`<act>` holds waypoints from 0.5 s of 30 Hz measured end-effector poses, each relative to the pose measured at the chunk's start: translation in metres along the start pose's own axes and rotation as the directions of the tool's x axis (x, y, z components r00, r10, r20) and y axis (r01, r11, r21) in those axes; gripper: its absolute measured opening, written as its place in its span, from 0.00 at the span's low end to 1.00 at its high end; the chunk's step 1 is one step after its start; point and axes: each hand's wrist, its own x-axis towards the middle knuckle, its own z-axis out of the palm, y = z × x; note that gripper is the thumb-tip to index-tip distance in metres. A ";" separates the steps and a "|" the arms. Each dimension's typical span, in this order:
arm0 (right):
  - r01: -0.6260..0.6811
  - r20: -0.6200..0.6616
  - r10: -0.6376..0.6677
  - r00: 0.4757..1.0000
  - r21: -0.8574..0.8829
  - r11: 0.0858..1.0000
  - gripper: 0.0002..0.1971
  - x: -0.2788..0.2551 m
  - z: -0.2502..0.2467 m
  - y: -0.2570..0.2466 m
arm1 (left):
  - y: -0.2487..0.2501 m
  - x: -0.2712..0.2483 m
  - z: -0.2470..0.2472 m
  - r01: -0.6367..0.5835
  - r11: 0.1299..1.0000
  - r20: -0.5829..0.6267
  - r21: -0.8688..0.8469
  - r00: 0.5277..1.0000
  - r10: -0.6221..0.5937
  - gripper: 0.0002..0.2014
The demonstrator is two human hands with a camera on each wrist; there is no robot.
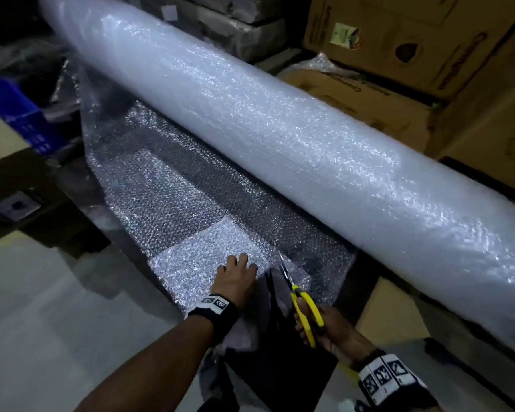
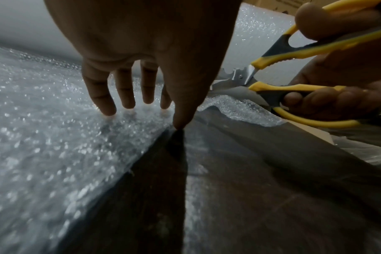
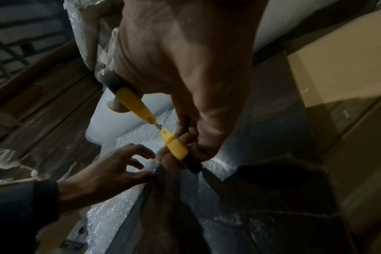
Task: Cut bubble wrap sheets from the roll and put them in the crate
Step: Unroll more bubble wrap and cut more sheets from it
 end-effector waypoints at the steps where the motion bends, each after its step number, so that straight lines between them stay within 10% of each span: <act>1: -0.002 0.022 0.003 1.000 -0.024 1.000 0.17 0.002 -0.005 -0.002 | 0.002 0.000 -0.001 0.007 1.000 0.002 -0.006 1.000 -0.007 0.16; 15: -0.045 0.259 0.133 0.957 -0.319 0.947 0.27 0.035 -0.080 -0.012 | 0.041 0.018 -0.015 0.261 0.964 0.059 0.045 0.963 -0.263 0.22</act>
